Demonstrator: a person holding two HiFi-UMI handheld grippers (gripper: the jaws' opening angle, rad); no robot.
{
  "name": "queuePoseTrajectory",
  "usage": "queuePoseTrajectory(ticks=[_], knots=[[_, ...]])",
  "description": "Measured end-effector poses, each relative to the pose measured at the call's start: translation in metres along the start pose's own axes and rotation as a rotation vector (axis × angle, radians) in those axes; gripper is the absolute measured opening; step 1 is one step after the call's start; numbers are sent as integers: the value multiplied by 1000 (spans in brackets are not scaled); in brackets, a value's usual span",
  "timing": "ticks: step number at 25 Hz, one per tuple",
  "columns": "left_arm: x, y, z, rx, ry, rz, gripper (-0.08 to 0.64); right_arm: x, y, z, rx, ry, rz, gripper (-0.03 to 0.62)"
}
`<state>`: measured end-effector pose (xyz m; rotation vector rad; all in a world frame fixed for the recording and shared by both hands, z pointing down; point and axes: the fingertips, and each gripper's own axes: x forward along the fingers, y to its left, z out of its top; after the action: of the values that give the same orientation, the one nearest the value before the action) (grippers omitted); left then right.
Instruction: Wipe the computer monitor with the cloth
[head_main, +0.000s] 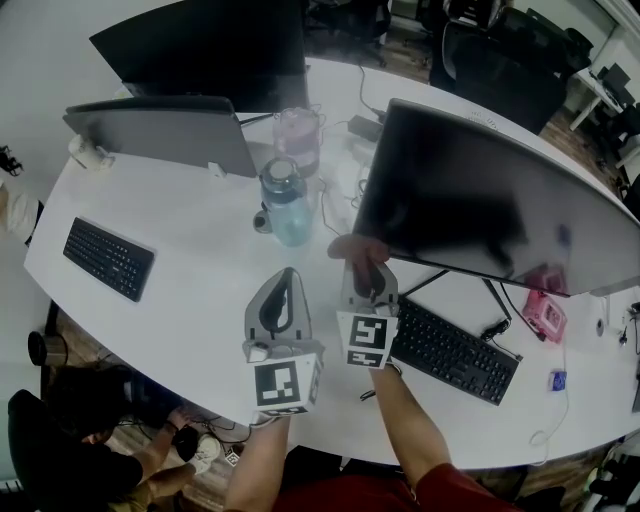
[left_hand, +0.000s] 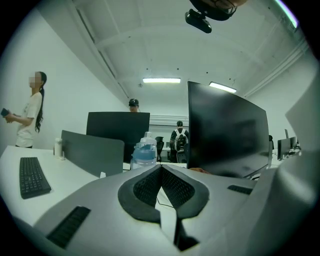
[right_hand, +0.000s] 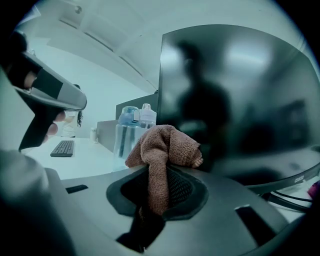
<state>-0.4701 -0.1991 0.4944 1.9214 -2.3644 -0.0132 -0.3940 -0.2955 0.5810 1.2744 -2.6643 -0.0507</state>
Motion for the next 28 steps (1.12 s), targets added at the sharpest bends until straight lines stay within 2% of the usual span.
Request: queuePoseTrajectory(ticks=[11,28], knots=[[7,-24,-5,6,17,-22,23,-8,-18,-6,-4,4,-2,77],[25,-126,-5,29,23,-127,23,-52,-113,-22,-6,31,-87,78]])
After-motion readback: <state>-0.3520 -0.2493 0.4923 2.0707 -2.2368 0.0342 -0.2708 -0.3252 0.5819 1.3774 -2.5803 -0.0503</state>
